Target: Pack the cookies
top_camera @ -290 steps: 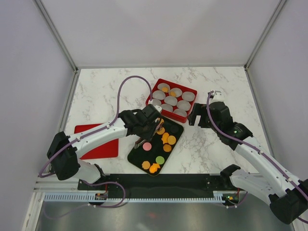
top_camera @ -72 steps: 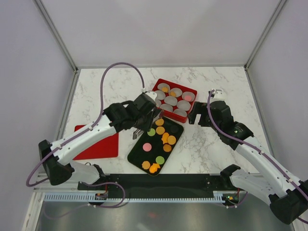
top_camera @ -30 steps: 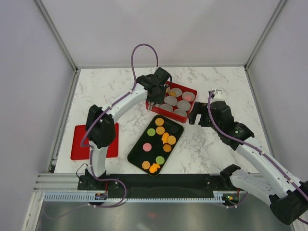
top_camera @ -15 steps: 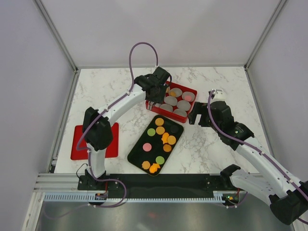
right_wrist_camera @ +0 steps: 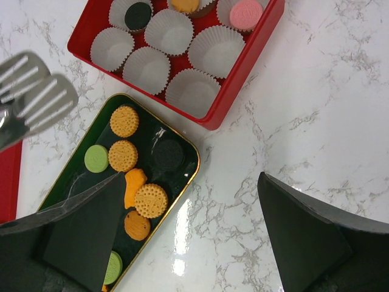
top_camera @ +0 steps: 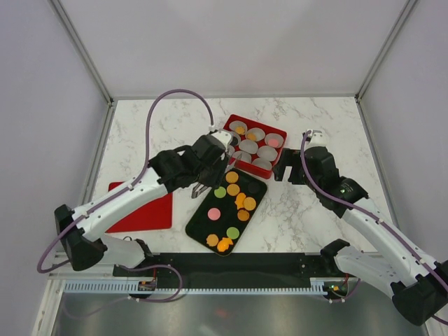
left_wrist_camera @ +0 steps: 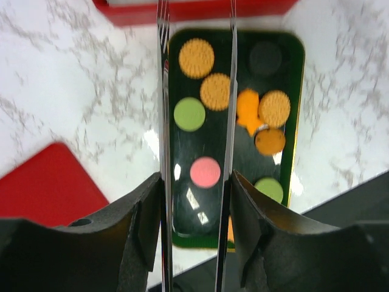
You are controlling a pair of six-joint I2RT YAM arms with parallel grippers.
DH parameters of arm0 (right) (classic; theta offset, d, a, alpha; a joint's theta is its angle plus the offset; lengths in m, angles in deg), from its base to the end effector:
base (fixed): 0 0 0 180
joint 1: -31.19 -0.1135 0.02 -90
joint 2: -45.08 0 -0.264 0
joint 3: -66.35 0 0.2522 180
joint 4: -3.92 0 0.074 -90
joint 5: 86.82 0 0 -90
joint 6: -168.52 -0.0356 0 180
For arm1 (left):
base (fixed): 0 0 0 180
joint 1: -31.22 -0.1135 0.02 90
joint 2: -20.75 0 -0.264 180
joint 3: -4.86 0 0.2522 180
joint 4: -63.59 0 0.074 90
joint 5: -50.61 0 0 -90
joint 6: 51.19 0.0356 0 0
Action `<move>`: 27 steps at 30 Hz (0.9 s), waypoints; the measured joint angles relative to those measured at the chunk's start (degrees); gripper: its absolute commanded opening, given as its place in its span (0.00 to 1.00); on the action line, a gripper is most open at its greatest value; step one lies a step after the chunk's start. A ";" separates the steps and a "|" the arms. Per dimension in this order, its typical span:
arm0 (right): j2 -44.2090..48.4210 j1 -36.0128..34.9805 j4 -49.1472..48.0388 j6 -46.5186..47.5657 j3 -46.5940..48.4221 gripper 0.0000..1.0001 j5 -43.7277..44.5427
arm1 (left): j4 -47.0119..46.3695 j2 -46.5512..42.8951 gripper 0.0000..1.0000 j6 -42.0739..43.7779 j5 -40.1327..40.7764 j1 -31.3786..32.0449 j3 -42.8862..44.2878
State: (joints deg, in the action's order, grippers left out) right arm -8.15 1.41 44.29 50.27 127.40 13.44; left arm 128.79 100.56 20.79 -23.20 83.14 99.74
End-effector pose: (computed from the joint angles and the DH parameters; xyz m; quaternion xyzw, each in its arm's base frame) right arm 0.1800 0.0957 0.3006 0.0313 0.8739 0.1636 0.4566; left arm 0.1843 -0.2191 0.3559 0.2254 0.9043 -0.0850 0.3525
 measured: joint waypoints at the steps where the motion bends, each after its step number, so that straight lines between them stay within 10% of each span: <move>1: 0.00 0.00 0.00 0.00 0.00 0.98 -0.02 | -0.02 -2.08 0.53 -0.50 -0.17 0.48 -2.54; 27: -0.26 0.00 -0.33 -0.28 -1.01 0.98 -0.35 | 11.50 -15.72 0.58 -16.52 -4.28 12.52 -23.45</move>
State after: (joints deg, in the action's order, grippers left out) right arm -8.41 1.41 43.96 49.98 126.40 13.09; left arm 140.29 84.84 4.26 -27.49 95.66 76.29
